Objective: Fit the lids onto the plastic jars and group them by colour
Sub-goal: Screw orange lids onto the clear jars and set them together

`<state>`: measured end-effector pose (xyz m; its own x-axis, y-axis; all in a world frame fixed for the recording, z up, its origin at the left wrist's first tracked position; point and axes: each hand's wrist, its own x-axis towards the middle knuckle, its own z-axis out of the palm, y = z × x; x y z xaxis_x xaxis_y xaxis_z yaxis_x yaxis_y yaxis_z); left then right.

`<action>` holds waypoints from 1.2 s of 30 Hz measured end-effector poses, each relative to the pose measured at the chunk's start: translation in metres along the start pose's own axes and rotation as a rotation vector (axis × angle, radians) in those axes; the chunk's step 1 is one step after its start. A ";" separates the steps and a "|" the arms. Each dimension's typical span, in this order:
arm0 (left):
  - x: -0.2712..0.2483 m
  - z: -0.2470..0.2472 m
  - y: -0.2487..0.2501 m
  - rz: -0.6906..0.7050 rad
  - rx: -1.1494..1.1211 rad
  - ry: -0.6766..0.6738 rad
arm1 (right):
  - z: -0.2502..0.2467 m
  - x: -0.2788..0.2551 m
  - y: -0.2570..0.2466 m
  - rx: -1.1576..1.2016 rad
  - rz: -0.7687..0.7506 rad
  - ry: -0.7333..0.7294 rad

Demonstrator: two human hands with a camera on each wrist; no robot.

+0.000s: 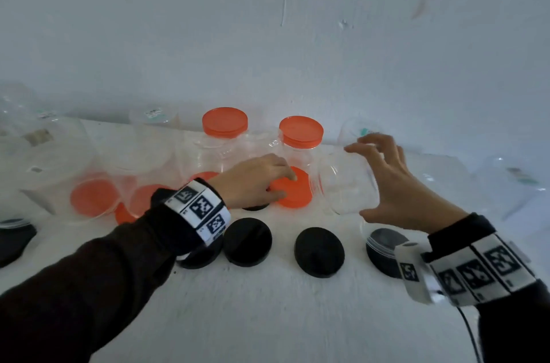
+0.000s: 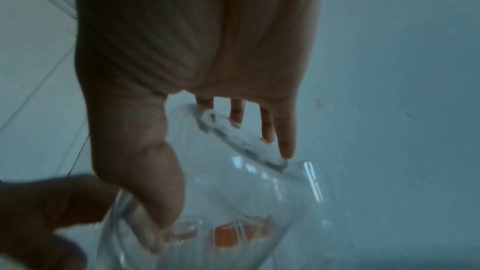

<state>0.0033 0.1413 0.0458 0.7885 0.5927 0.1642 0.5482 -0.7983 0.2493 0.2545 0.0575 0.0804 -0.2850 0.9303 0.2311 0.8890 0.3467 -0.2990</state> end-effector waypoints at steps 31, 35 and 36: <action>0.084 0.040 0.000 -0.073 0.253 -0.469 | -0.002 -0.059 0.004 0.399 0.251 0.323; 0.076 0.037 0.002 -0.088 -0.094 -0.275 | 0.004 -0.062 0.002 0.465 0.293 0.317; 0.074 0.036 0.003 -0.090 -0.162 -0.226 | 0.005 -0.062 0.001 0.484 0.306 0.324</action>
<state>0.0735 0.1787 0.0241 0.7911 0.6068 -0.0775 0.5810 -0.7056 0.4056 0.2712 0.0003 0.0610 0.1452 0.9382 0.3141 0.6300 0.1571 -0.7606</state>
